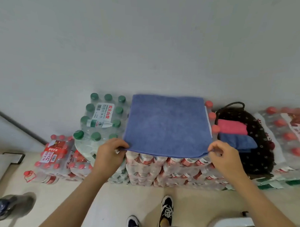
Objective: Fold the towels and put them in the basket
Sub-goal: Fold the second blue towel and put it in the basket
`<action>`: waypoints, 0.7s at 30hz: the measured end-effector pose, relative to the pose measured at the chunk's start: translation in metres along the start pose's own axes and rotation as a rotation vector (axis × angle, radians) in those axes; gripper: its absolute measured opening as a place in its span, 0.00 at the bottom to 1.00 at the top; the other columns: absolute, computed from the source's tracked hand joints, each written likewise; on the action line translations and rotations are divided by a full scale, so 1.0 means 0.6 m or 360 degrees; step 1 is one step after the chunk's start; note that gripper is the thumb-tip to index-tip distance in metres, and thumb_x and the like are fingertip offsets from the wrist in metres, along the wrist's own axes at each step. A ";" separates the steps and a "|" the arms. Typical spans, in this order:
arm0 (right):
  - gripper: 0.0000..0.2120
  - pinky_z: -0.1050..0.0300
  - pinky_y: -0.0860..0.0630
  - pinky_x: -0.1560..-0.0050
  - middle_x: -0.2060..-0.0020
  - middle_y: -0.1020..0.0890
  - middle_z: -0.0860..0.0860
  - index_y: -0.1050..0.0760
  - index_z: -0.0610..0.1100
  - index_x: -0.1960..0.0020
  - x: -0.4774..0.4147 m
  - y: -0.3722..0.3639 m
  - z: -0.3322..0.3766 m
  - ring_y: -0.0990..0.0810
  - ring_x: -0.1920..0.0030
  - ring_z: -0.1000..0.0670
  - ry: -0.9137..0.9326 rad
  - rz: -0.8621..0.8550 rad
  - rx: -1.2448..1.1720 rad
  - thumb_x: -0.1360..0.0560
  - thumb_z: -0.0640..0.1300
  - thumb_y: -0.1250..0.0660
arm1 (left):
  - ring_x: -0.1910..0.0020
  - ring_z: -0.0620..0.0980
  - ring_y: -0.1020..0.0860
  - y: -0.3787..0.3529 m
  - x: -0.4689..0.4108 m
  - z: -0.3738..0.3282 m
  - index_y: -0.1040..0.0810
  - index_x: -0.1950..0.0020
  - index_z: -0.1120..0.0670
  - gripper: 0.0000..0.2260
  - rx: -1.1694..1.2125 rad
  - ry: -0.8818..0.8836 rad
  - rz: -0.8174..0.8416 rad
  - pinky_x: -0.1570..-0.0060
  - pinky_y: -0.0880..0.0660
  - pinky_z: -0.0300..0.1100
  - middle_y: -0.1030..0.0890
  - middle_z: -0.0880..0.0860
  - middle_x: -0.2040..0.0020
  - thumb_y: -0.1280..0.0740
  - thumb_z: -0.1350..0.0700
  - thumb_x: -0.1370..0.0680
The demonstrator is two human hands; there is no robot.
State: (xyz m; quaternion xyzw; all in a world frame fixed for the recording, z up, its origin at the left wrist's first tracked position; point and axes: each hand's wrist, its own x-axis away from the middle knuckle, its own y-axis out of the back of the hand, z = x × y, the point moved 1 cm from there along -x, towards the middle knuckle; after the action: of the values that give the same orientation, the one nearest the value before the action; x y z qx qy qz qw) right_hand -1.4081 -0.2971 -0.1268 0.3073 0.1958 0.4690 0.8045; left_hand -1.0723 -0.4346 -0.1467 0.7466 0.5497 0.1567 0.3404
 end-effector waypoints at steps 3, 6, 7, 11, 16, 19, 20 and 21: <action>0.13 0.58 0.29 0.57 0.59 0.24 0.48 0.24 0.45 0.62 0.015 -0.007 -0.008 0.24 0.58 0.51 -0.0009 -0.0058 0.0152 0.32 0.28 0.32 | 0.58 0.41 0.19 -0.007 0.010 0.002 0.19 0.57 0.47 0.16 0.0462 0.0460 -0.0084 0.54 0.21 0.36 0.17 0.45 0.55 0.27 0.69 0.30; 0.14 0.56 0.27 0.55 0.59 0.22 0.48 0.23 0.48 0.61 0.028 -0.021 -0.015 0.22 0.57 0.49 -0.0209 -0.0077 0.0017 0.30 0.29 0.32 | 0.59 0.46 0.18 -0.014 0.014 0.000 0.19 0.52 0.52 0.11 0.0856 0.0799 -0.0154 0.58 0.21 0.39 0.16 0.49 0.57 0.27 0.66 0.29; 0.14 0.54 0.25 0.53 0.58 0.20 0.49 0.22 0.48 0.60 0.030 -0.026 -0.017 0.21 0.56 0.48 -0.0304 -0.0086 -0.0086 0.29 0.29 0.33 | 0.60 0.47 0.18 -0.016 0.015 -0.001 0.19 0.51 0.53 0.09 0.0982 0.0893 -0.0170 0.58 0.21 0.40 0.16 0.51 0.58 0.27 0.65 0.28; 0.11 0.51 0.23 0.52 0.57 0.17 0.48 0.19 0.48 0.58 0.033 -0.036 -0.017 0.20 0.55 0.46 -0.0637 -0.0215 -0.0466 0.27 0.32 0.33 | 0.56 0.52 0.19 -0.028 0.018 -0.003 0.18 0.51 0.58 0.07 0.1287 0.1256 -0.0085 0.50 0.23 0.48 0.16 0.57 0.56 0.35 0.58 0.22; 0.04 0.44 0.21 0.47 0.59 0.17 0.47 0.20 0.45 0.57 0.032 -0.050 -0.013 0.19 0.58 0.46 -0.0829 -0.0373 -0.0602 0.28 0.38 0.28 | 0.63 0.50 0.24 -0.037 0.007 0.001 0.17 0.53 0.58 0.08 0.1225 0.1280 -0.0058 0.57 0.24 0.47 0.18 0.54 0.61 0.31 0.54 0.23; 0.07 0.44 0.21 0.46 0.58 0.17 0.45 0.21 0.46 0.55 0.027 -0.059 -0.011 0.18 0.56 0.45 -0.0942 -0.0417 -0.0684 0.30 0.37 0.26 | 0.66 0.48 0.24 -0.037 0.007 -0.006 0.17 0.58 0.56 0.04 0.0908 0.1092 -0.0140 0.63 0.26 0.43 0.17 0.52 0.64 0.28 0.57 0.25; 0.08 0.44 0.21 0.46 0.58 0.16 0.45 0.21 0.46 0.54 0.026 -0.060 -0.012 0.18 0.56 0.45 -0.0965 -0.0421 -0.0700 0.30 0.36 0.26 | 0.64 0.48 0.22 -0.039 0.009 -0.007 0.18 0.59 0.55 0.04 0.0862 0.1057 -0.0169 0.62 0.25 0.43 0.16 0.52 0.62 0.28 0.56 0.25; 0.08 0.45 0.21 0.46 0.58 0.16 0.44 0.20 0.45 0.54 0.026 -0.062 -0.013 0.17 0.56 0.45 -0.0977 -0.0418 -0.0704 0.30 0.36 0.26 | 0.61 0.49 0.20 -0.040 0.013 -0.006 0.18 0.60 0.56 0.05 0.0843 0.1024 -0.0184 0.59 0.24 0.44 0.16 0.51 0.60 0.28 0.56 0.26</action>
State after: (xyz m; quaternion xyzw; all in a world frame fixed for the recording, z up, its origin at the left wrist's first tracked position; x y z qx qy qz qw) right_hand -1.3819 -0.2950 -0.1580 0.2250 -0.1216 0.2793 0.9255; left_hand -1.0892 -0.4220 -0.1616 0.6891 0.6904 0.2157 -0.0441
